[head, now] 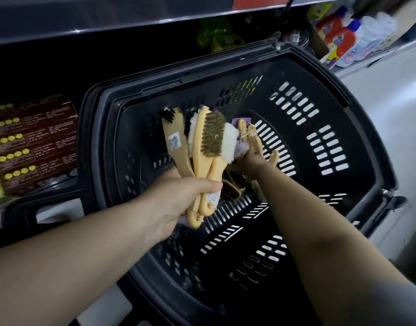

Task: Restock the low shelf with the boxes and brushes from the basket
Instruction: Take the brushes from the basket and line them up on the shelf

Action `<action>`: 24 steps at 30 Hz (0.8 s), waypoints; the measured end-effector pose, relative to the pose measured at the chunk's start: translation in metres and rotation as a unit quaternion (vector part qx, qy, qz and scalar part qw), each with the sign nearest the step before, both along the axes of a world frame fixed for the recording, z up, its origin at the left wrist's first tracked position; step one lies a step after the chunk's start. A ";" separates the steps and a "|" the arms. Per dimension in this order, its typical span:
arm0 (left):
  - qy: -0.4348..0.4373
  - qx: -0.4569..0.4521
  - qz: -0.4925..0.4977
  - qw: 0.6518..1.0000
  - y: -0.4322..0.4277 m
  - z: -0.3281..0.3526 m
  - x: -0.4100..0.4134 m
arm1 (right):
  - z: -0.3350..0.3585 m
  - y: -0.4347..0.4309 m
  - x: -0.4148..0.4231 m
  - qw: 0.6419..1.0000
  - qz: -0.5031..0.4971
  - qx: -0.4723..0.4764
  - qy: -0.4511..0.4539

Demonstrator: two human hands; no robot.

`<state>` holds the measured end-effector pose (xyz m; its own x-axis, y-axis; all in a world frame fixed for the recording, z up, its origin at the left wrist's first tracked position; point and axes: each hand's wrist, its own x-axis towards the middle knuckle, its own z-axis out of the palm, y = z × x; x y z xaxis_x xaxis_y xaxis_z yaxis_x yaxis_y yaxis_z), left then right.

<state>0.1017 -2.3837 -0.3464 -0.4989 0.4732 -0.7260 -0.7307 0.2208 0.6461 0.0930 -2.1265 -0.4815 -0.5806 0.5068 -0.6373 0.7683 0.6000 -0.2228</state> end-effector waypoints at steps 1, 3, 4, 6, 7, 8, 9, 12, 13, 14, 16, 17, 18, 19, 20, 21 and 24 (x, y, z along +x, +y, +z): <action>0.003 0.004 -0.009 1.000 -0.001 0.001 0.000 | -0.007 0.000 0.000 1.000 -0.020 0.006 0.004; 0.013 0.008 -0.024 1.000 -0.003 0.004 0.000 | -0.010 0.001 0.001 0.999 0.008 0.032 -0.006; 0.020 0.010 -0.028 0.999 -0.004 0.005 0.000 | -0.005 0.001 0.000 0.996 0.052 0.065 -0.023; 0.038 0.020 -0.031 0.999 -0.004 0.010 -0.002 | 0.015 0.002 -0.005 0.974 0.152 0.160 -0.056; 0.046 0.027 -0.028 0.998 -0.003 0.013 -0.003 | 0.031 0.002 -0.008 0.968 0.167 0.182 -0.045; 0.053 0.035 -0.021 0.998 -0.002 0.016 -0.003 | 0.050 0.000 -0.010 0.969 0.164 0.186 -0.023; 0.057 0.043 -0.011 0.997 -0.001 0.019 -0.003 | 0.068 0.000 -0.010 0.975 0.139 0.173 0.012; 0.050 0.062 0.019 0.997 -0.002 0.026 0.002 | 0.131 -0.012 0.005 0.985 -0.034 0.030 0.169; 0.047 0.071 0.024 0.996 -0.003 0.027 0.004 | 0.150 -0.018 0.014 0.968 -0.091 -0.031 0.230; 0.045 0.082 0.031 0.995 -0.004 0.029 0.007 | 0.168 -0.026 0.025 0.942 -0.148 -0.085 0.288; 0.038 0.107 0.049 0.992 -0.009 0.035 0.012 | 0.198 -0.046 0.050 0.877 -0.245 -0.187 0.369; 0.032 0.120 0.058 0.990 -0.012 0.039 0.014 | 0.209 -0.058 0.062 0.842 -0.285 -0.245 0.386; 0.027 0.135 0.069 0.988 -0.016 0.044 0.016 | 0.217 -0.070 0.074 0.808 -0.317 -0.308 0.389; 0.024 0.152 0.082 0.985 -0.019 0.048 0.018 | 0.223 -0.083 0.084 0.772 -0.344 -0.373 0.383; 0.024 0.169 0.098 0.980 -0.023 0.053 0.020 | 0.228 -0.096 0.092 0.735 -0.364 -0.432 0.375; 0.029 0.181 0.113 0.977 -0.027 0.056 0.021 | 0.232 -0.110 0.099 0.706 -0.370 -0.478 0.369; 0.046 0.189 0.139 0.971 -0.044 0.062 0.027 | 0.242 -0.152 0.105 0.679 -0.317 -0.549 0.369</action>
